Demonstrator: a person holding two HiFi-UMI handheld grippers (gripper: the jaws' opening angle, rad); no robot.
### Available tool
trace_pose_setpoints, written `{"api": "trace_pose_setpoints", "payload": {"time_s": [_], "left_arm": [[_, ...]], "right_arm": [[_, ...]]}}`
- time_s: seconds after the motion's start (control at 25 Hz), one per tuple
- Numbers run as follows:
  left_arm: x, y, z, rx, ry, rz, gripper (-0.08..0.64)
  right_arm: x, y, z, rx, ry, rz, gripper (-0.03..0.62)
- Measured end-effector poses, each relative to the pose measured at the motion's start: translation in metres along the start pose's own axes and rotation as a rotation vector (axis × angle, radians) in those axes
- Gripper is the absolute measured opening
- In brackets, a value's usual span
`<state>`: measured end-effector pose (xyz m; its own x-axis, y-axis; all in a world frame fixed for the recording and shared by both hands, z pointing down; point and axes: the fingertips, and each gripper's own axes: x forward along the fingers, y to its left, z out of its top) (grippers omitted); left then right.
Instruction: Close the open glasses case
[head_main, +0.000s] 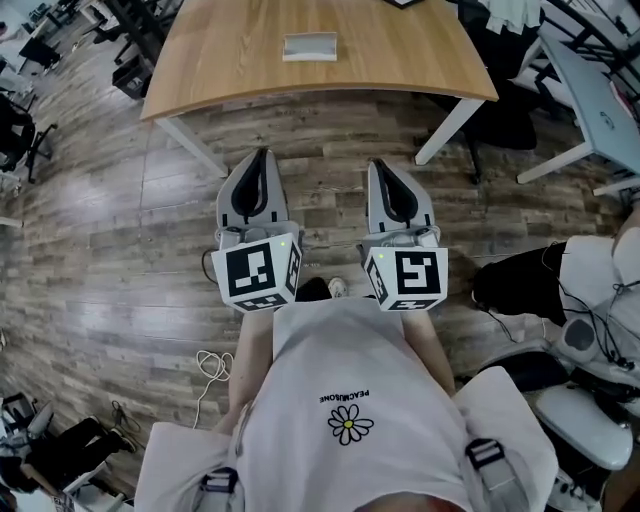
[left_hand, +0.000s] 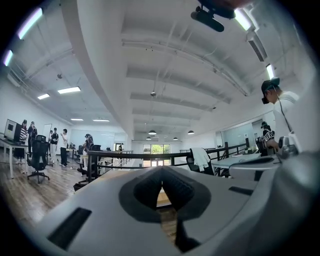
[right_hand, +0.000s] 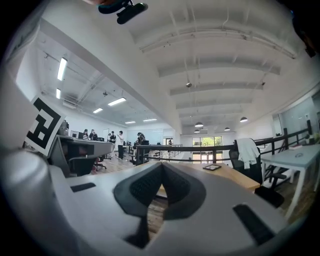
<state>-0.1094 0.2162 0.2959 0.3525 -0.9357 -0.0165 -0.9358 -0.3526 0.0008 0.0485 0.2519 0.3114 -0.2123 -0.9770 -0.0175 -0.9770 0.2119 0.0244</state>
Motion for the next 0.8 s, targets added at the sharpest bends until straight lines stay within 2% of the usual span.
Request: {"api": "trace_pose_setpoints", "payload": {"time_s": [0.12, 0.4, 0.8], "left_arm": [[0.000, -0.004, 0.000, 0.008, -0.019, 0.011, 0.017], [0.026, -0.002, -0.010, 0.012, -0.028, 0.010, 0.017], [0.130, 0.014, -0.007, 0.035, -0.058, -0.040, 0.017]], "right_arm": [[0.002, -0.001, -0.007, 0.010, -0.003, 0.028, 0.006], [0.022, -0.013, -0.006, -0.043, -0.020, 0.057, 0.006], [0.102, -0.050, -0.019, -0.067, -0.019, 0.037, 0.006]]}}
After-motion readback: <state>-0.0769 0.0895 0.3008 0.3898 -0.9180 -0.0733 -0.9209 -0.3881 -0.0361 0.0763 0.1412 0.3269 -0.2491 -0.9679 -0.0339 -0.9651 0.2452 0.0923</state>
